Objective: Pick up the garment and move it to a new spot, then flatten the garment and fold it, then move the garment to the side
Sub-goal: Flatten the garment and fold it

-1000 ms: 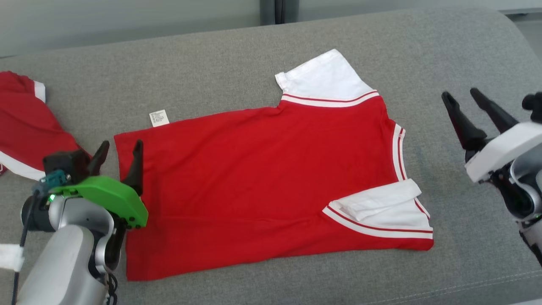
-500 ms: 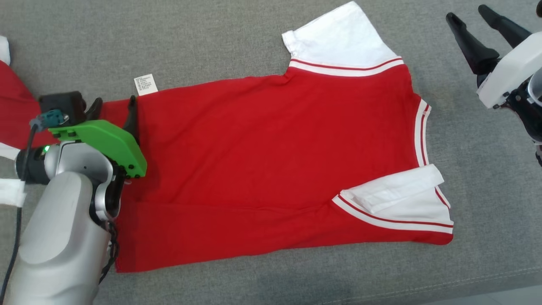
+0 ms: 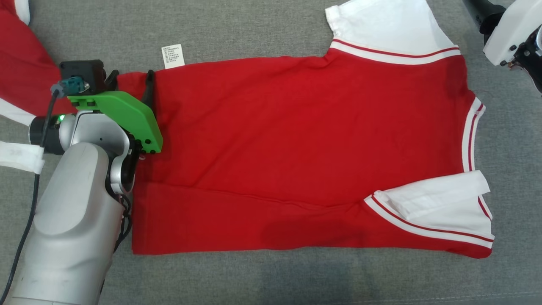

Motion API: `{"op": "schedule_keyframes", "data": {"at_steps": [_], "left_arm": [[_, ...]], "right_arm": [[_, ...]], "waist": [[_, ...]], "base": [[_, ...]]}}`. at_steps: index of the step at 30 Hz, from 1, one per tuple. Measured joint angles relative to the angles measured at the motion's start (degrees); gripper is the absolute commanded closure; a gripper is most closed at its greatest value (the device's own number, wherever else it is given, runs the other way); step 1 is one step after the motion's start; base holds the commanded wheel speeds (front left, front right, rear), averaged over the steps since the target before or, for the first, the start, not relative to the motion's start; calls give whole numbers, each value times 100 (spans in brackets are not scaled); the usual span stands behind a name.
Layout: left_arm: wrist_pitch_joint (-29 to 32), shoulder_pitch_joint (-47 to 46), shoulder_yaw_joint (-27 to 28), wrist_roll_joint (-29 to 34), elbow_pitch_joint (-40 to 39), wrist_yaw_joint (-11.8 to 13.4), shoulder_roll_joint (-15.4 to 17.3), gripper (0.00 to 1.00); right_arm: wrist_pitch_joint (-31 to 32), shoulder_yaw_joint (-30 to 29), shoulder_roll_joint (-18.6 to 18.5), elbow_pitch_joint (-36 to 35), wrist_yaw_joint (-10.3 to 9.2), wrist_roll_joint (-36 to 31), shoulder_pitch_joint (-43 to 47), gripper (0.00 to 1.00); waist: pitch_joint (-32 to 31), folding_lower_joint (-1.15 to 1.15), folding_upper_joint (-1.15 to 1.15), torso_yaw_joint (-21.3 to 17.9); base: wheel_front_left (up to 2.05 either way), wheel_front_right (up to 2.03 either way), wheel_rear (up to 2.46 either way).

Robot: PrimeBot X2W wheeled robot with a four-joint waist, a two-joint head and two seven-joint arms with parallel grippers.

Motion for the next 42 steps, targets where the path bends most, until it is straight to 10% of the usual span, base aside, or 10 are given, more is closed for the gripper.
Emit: {"op": "schedule_keyframes", "data": {"at_steps": [8, 14, 16, 39, 42], "left_arm": [[-1, -168, -51, 41, 78, -1, -119, 0], [59, -237, -194, 41, -14, -4, -254, 64], [99, -244, -219, 40, -63, -37, -289, 100], [-92, -242, -506, 32, -582, -163, -489, 100], [-103, -241, -530, 32, -617, -164, -498, 100]], "right_arm": [[49, 109, 73, 394, 66, -51, -274, 0], [140, 96, 46, 778, 68, -100, -395, 0], [169, 67, 45, 900, 67, -99, -465, 0], [350, 131, 168, 1838, 63, -116, -944, 0], [397, 164, 174, 1941, 65, -151, -1025, 48]], "waist": [[151, 0, 0, 265], [218, 0, 0, 418], [241, -1, 0, 469], [452, -1, 0, 827], [468, -1, 0, 843]], "base": [[0, 0, 0], [0, 0, 0], [0, 0, 0], [0, 0, 0], [0, 0, 0]]}}
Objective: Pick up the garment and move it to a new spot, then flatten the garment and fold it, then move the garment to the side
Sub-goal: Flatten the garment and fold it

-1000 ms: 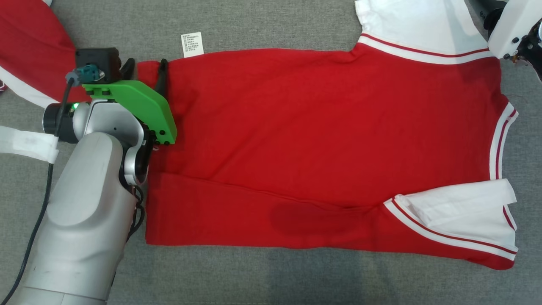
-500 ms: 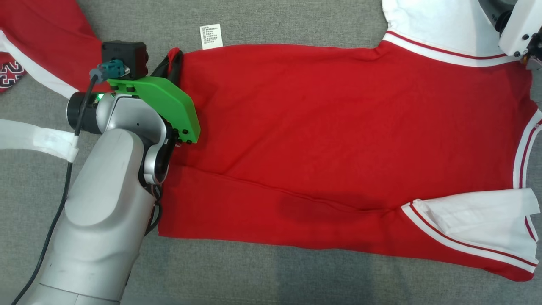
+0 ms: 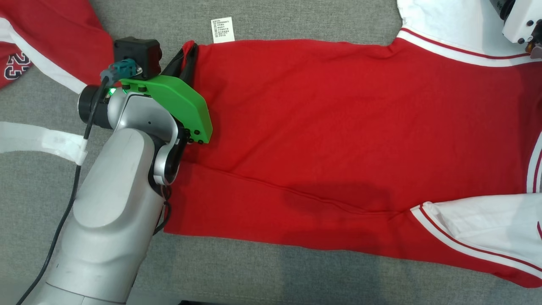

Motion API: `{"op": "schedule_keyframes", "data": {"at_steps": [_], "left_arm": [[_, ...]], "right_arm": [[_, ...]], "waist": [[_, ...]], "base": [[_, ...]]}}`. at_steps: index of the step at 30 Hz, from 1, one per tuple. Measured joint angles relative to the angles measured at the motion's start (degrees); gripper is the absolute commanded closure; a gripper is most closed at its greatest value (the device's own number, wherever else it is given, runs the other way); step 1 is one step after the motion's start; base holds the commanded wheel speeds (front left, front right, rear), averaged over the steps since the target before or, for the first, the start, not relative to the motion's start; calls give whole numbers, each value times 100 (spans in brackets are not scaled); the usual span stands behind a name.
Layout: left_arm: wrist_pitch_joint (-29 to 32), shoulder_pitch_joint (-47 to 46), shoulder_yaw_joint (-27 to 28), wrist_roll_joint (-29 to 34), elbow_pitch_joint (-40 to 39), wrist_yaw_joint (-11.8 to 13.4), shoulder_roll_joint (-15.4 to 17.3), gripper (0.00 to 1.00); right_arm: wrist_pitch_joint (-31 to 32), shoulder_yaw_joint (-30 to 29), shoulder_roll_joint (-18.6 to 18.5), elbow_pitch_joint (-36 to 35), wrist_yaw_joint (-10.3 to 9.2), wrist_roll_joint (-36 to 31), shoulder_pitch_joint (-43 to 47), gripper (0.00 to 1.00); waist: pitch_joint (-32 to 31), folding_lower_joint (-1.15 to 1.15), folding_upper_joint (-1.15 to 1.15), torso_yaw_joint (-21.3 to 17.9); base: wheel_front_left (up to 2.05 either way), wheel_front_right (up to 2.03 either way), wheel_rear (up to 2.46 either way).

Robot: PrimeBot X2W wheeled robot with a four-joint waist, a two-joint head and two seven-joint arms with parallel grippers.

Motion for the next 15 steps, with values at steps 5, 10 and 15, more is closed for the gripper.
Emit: {"op": "schedule_keyframes", "data": {"at_steps": [5, 10, 15], "left_arm": [[-2, 1, -4, 0, -16, 0, -10, 100], [-49, 31, 45, 0, -4, 1, 8, 100], [-68, 124, 152, 0, 26, 1, 92, 100]], "right_arm": [[43, 97, 26, 121, 7, -38, -111, 80], [-5, 339, 104, 153, 67, -214, -194, 100], [-192, 393, 174, 242, 105, -240, -204, 100]], "waist": [[14, 0, 0, 17], [-15, 0, 0, -21], [-88, 0, 0, -129]], "base": [[0, 0, 0], [0, 0, 0], [0, 0, 0]]}}
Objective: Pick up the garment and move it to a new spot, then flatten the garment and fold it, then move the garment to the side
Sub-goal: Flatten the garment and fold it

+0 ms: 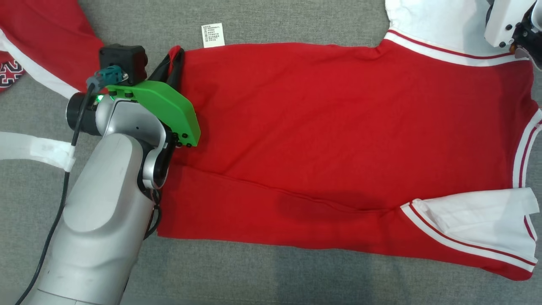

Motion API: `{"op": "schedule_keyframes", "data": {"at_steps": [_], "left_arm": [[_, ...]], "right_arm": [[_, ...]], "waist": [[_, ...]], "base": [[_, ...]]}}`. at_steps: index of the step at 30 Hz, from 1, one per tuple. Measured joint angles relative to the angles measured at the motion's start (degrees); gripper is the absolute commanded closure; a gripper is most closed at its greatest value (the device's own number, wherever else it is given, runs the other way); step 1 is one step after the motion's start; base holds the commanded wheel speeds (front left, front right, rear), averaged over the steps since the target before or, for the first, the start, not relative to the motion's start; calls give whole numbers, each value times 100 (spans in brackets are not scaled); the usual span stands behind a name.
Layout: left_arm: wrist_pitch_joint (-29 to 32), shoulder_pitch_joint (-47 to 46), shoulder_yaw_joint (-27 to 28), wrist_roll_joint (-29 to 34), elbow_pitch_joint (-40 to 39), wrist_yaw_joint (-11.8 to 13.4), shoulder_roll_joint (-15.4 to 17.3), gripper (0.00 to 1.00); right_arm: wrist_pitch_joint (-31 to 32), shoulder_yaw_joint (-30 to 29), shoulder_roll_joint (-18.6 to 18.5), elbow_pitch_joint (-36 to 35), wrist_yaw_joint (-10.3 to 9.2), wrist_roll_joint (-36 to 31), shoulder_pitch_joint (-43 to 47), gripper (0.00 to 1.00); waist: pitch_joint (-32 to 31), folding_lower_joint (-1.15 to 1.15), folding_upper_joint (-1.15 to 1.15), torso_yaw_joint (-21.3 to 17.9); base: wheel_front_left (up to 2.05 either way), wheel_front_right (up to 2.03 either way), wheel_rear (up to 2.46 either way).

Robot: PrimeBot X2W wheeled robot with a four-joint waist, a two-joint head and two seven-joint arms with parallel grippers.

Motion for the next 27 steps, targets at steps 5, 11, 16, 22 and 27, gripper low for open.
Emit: {"op": "schedule_keyframes", "data": {"at_steps": [5, 11, 16, 22, 27], "left_arm": [[-85, 59, 104, -58, 27, 0, 41, 100], [-186, 147, 216, -138, 87, 0, 138, 100], [-259, 371, 290, -213, 125, 0, 177, 100], [-443, 776, 379, -318, 49, -52, 214, 100], [-598, 1105, 415, -466, -60, -70, 202, 100]], "right_arm": [[-339, 5, 88, 19, 2, -3, 3, 100], [-976, -94, 236, -52, 53, 185, 181, 100], [-1502, -76, 356, -221, 54, 417, 707, 100], [-2351, 321, 443, -940, 56, 619, 1386, 100], [-3041, 319, 220, -1193, 58, 759, 1923, 100]], "waist": [[-120, 0, 0, -131], [-334, 0, 0, -294], [-565, 0, 0, -416], [-919, 0, 0, -545], [-1194, 0, 0, -588]], "base": [[0, 0, 0], [0, 0, 0], [0, 0, 0], [0, 0, 0], [0, 0, 0]]}}
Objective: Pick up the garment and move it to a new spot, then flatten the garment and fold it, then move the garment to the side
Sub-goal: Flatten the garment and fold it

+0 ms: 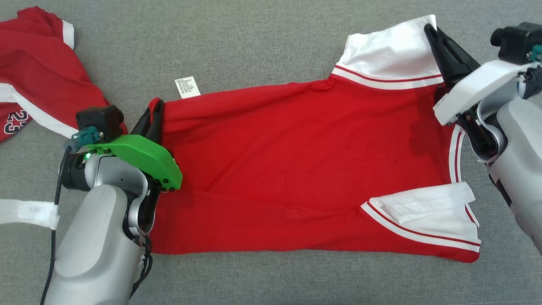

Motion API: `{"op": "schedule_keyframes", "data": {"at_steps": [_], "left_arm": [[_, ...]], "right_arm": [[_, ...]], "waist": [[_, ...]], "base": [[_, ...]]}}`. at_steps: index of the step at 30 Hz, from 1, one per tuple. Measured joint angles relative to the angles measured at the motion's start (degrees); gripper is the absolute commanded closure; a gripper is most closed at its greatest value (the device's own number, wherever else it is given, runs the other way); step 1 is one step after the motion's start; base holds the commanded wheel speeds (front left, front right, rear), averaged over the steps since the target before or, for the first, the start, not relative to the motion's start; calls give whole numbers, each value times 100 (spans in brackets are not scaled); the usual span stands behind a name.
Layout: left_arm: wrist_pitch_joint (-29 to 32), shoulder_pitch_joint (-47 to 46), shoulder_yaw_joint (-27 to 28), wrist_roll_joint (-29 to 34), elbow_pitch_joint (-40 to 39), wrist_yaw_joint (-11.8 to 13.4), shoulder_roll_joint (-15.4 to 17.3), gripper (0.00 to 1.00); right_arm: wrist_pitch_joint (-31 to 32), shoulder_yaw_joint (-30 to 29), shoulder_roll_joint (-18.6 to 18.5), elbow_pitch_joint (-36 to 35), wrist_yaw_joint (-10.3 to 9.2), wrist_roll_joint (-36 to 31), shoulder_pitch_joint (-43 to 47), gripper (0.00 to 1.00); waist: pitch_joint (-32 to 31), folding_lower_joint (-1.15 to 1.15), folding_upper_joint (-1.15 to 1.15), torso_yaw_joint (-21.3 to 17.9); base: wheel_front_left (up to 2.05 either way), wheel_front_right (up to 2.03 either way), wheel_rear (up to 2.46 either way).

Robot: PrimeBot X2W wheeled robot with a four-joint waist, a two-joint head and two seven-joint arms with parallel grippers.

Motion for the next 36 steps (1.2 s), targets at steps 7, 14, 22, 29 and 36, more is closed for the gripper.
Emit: {"op": "schedule_keyframes", "data": {"at_steps": [7, 14, 22, 29, 36], "left_arm": [[-148, 662, 190, -146, -166, 2, -3, 100], [-197, 1478, 313, -437, -349, 29, -64, 100], [-163, 2195, 333, -614, -608, 77, -157, 100], [-80, 2413, 288, -612, -712, 78, -152, 100], [-12, 2636, 322, -602, -766, 131, -96, 100]], "right_arm": [[-359, 8, -167, -296, 1, 58, 897, 100], [-343, 122, -318, -847, 1, 48, 1672, 100], [-319, 49, -791, -1871, 2, -643, 2309, 100], [-318, 519, -1149, -2113, 2, -1277, 2892, 100], [-318, 870, -1374, -2306, 3, -1994, 3076, 100]], "waist": [[-414, 0, 0, -31], [-822, 0, 0, -91], [-1120, 0, 0, -157], [-1137, 0, 0, -191], [-1116, 0, 0, -232]], "base": [[0, 0, 0], [0, 0, 0], [0, 0, 0], [0, 0, 0], [0, 0, 0]]}}
